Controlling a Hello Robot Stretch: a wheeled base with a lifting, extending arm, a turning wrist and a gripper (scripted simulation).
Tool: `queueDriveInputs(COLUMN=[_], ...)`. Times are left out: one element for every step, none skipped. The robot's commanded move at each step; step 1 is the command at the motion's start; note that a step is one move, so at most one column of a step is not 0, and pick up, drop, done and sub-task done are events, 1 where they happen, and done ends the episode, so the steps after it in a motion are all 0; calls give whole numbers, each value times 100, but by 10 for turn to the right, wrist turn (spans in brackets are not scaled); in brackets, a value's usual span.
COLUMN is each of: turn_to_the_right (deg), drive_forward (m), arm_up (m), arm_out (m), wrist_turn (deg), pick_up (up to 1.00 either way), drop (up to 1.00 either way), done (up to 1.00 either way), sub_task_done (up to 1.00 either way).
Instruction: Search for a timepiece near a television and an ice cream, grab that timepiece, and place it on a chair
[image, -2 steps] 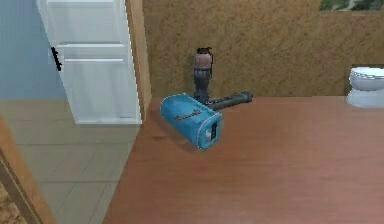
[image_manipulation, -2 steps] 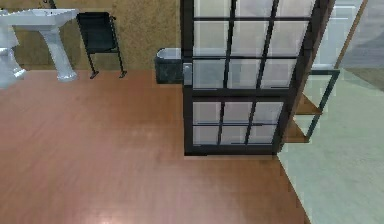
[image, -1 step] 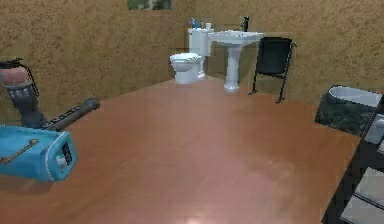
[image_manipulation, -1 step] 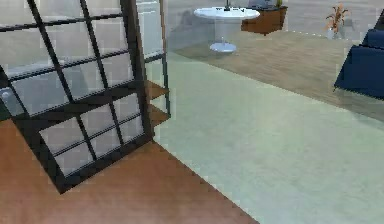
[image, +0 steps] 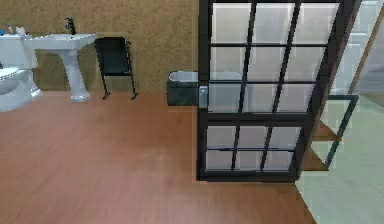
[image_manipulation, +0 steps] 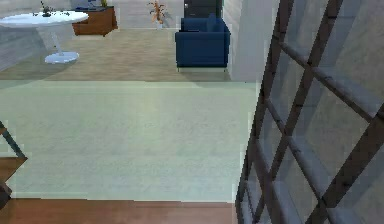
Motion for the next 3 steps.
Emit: queueDriveInputs(turn_to_the_right=[0, -450, -300], drive_forward=[5, 0, 0], arm_up=[0, 0, 0], arm_out=[0, 0, 0], wrist_turn=[0, 0, 0], pick_up=[0, 0, 0], drop=[0, 0, 0], done=[0, 0, 0], sub_task_done=[0, 0, 0])
